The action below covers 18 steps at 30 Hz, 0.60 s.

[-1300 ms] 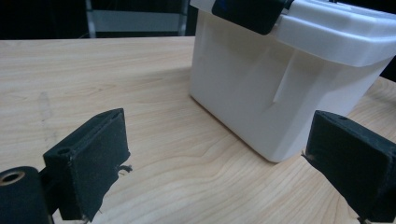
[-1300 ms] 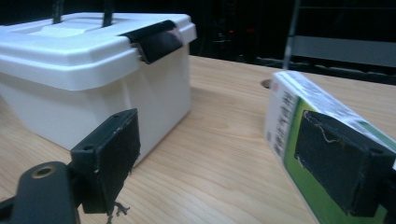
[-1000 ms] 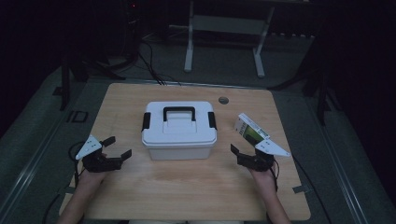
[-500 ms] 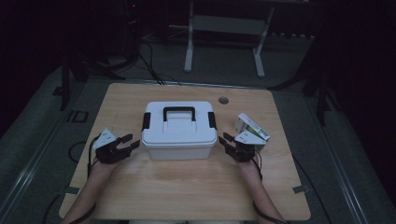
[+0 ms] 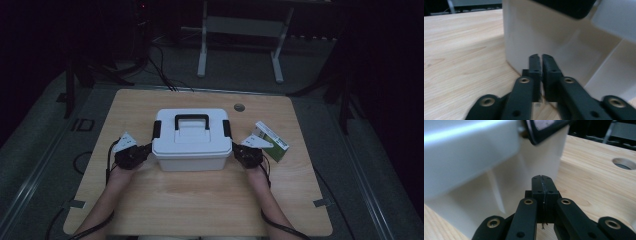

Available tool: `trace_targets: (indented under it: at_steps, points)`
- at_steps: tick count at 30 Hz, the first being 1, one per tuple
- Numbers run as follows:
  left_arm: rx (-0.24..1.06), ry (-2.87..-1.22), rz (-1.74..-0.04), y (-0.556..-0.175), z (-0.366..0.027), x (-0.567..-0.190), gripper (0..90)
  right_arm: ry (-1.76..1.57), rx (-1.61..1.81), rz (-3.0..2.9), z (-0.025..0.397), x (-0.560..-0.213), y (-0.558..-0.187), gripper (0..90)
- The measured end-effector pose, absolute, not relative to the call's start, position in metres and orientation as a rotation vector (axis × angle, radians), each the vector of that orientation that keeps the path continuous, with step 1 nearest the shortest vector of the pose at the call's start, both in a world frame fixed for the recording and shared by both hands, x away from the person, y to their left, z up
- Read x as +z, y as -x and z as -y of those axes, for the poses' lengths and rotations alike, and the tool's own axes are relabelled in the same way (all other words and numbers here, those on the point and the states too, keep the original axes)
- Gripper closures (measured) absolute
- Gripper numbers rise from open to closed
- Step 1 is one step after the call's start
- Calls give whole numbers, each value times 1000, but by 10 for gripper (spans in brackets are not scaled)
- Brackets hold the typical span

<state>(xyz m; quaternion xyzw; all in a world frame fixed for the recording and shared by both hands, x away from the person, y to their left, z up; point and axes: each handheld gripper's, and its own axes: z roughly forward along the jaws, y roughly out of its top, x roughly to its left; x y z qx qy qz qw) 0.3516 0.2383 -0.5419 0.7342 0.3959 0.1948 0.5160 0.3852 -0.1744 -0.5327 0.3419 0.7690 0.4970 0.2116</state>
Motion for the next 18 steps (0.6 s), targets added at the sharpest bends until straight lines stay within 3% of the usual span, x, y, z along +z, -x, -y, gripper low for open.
trace_targets:
  at_steps: [18]
  points:
    - [424,-1750,-934,-348,-234,-538,895,-955,1406,-2162,172,-532,-381,900]
